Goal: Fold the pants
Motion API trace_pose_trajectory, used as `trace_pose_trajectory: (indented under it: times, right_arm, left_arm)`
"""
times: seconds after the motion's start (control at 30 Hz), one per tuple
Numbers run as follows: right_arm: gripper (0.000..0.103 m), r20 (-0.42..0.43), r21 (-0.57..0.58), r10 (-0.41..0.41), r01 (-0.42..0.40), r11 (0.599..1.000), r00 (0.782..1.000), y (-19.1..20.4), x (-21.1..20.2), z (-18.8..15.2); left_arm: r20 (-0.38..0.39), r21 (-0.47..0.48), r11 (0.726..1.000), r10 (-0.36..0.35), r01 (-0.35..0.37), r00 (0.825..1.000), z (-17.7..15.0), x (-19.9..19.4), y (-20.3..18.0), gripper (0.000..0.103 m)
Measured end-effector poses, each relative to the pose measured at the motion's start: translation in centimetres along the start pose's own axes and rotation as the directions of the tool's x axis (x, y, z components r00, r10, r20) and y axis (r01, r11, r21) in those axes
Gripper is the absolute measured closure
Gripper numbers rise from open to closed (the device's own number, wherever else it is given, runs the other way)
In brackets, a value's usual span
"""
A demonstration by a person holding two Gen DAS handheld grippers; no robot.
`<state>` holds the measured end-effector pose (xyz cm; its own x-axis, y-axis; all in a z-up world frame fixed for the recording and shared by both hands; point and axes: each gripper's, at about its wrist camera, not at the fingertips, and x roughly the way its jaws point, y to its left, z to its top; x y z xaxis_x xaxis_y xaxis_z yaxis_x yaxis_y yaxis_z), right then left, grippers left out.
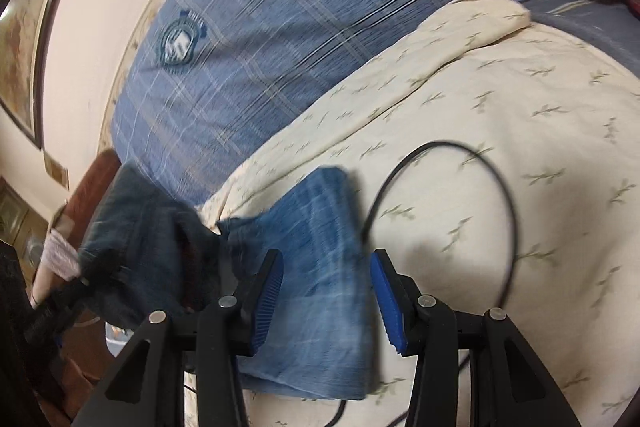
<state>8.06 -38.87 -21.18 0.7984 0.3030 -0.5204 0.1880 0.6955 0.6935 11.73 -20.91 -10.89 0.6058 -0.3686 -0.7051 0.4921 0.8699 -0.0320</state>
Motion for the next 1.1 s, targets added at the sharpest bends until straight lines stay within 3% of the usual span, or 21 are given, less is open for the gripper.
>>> trace_pose_trajectory:
  times: [0.03,0.13,0.23,0.3,0.33,0.4,0.47,0.63,0.73,0.83,0.93,1.0,1.03,1.1]
  right_arm:
    - [0.054,0.006,0.013,-0.002,0.002,1.000,1.000,-0.4,-0.2,0.2]
    - [0.054,0.025,0.074,-0.001,-0.001,0.997,1.000,-2.1,-1.2,1.1]
    - [0.043,0.043,0.176,0.043,-0.050,0.983,0.998,-3.7,-1.8,1.7]
    - [0.042,0.043,0.202,0.062,-0.069,0.977,0.997,-3.8,-1.6,1.9]
    - [0.043,0.038,0.199,0.066,-0.072,0.977,0.997,-3.6,-1.4,1.9]
    - [0.043,0.026,0.170,0.074,-0.077,0.982,0.997,-2.6,-1.2,1.7]
    - [0.043,0.039,0.118,0.079,-0.083,0.990,0.996,-1.2,-1.3,1.4]
    - [0.043,0.145,-0.055,0.186,-0.180,0.982,0.972,3.0,-3.1,0.6]
    - [0.043,0.103,-0.139,0.244,-0.229,0.963,0.964,5.3,-2.3,-0.3]
    - [0.043,0.026,-0.153,0.213,-0.207,0.966,0.977,6.3,-0.2,-0.9]
    - [0.044,-0.077,-0.130,0.096,-0.105,0.986,0.992,5.8,2.8,-1.3]
    - [0.047,-0.166,-0.118,-0.041,0.021,0.993,0.985,4.4,4.8,-1.8]
    - [0.053,-0.192,-0.116,-0.068,0.046,0.992,0.979,3.7,5.3,-2.1]
    - [0.053,-0.191,-0.130,-0.057,0.032,0.991,0.980,3.7,4.9,-2.0]
  left_arm:
    - [-0.067,0.044,0.999,-0.021,0.024,0.998,-0.6,1.9,-2.1,0.082]
    - [-0.131,0.084,0.995,-0.034,0.046,0.991,-2.2,3.3,-4.0,0.075]
    - [-0.068,0.104,0.988,-0.108,0.114,0.992,-2.5,0.3,-3.5,0.062]
    - [0.004,0.129,0.984,-0.122,0.120,0.993,-2.2,-2.5,-2.6,0.039]
    - [0.054,0.140,0.984,-0.121,0.113,0.991,-2.1,-4.0,-2.0,0.035]
    - [0.146,0.146,0.988,-0.073,0.052,0.987,-2.0,-6.6,0.1,0.030]
    - [0.145,0.134,0.991,0.006,-0.026,0.989,-2.1,-6.6,2.0,0.030]
    - [0.012,-0.006,0.982,0.188,-0.188,0.982,-3.9,-3.6,7.9,0.030]
    - [-0.094,-0.044,0.967,0.246,-0.251,0.965,-5.9,-0.9,9.8,0.030]
    - [-0.122,-0.023,0.963,0.263,-0.268,0.957,-7.1,0.7,9.4,0.030]
    - [-0.099,0.017,0.954,0.299,-0.299,0.949,-7.8,0.9,8.6,0.030]
    - [-0.103,0.029,0.949,0.314,-0.313,0.944,-8.1,1.4,8.3,0.030]
    - [-0.098,0.037,0.946,0.325,-0.323,0.941,-8.4,1.6,8.1,0.030]
    - [-0.083,0.053,0.939,0.344,-0.341,0.935,-8.5,1.6,7.6,0.029]
